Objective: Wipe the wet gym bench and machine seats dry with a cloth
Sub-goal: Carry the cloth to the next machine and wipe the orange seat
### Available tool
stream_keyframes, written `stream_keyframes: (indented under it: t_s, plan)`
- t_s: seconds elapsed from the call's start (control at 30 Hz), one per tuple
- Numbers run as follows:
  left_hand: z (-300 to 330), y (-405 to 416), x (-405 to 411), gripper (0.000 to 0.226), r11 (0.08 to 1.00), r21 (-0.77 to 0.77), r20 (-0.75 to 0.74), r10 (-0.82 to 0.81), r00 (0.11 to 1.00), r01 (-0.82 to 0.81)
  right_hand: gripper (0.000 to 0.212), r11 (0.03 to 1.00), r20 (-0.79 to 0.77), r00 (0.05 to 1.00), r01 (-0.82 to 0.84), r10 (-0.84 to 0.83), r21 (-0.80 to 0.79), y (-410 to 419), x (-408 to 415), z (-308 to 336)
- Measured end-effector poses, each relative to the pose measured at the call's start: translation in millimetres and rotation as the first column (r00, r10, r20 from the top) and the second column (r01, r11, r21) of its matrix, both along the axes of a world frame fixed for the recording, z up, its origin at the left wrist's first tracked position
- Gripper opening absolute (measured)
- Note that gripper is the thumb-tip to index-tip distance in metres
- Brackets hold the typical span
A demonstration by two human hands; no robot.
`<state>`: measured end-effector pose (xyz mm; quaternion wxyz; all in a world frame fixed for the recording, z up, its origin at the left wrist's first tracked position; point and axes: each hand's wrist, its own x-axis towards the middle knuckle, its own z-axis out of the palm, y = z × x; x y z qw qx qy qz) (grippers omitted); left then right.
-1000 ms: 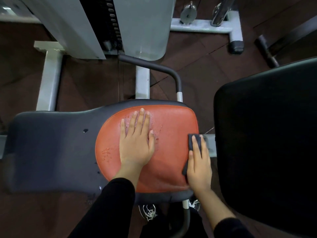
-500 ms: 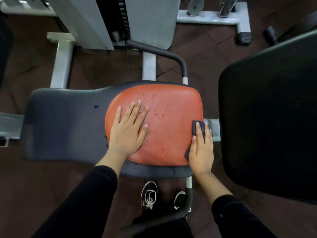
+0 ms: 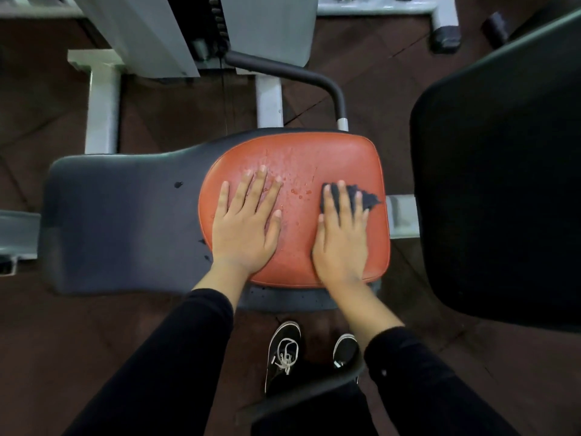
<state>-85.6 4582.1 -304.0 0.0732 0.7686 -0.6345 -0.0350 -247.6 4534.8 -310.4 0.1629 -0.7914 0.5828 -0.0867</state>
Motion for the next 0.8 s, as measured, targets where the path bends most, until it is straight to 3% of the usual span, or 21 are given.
stream_keyframes:
  t_s: [0.2, 0.27, 0.43, 0.53, 0.67, 0.8]
  plan:
    - [-0.5, 0.5, 1.0, 0.053, 1.000, 0.001, -0.009, -0.011, 1.000, 0.011, 0.052, 0.934, -0.014, 0.934, -0.357, 0.357, -0.020, 39.6, -58.8, -9.4]
    - [-0.3, 0.5, 1.1, 0.053, 1.000, 0.011, -0.014, -0.006, 1.000, 0.006, 0.051, 0.954, 0.001, 0.954, -0.300, 0.300, -0.001, 29.0, -82.1, -11.9]
    - [-0.9, 0.0, -0.8, 0.054, 1.000, 0.005, -0.014, 0.001, 1.000, -0.001, 0.048, 0.993, 0.048, 0.998, 0.026, -0.032, 0.116, -10.2, -75.5, -4.9]
    - [-1.8, 0.3, -0.7, 0.053, 1.000, -0.007, -0.018, 0.003, 1.000, -0.003, 0.051, 0.996, -0.016, 0.998, 0.065, -0.064, 0.068, -14.9, -35.9, -2.0]
    - [-0.9, -0.1, -0.2, 0.053, 1.000, -0.016, -0.013, -0.008, 1.000, 0.007, 0.049, 0.987, -0.003, 0.987, -0.161, 0.161, 0.013, 23.3, -12.0, -0.2]
    - [0.2, 0.7, -0.2, 0.054, 1.000, -0.005, -0.013, -0.001, 1.000, 0.001, 0.052, 0.924, -0.032, 0.924, -0.382, 0.382, -0.004, 51.5, -67.8, -5.0]
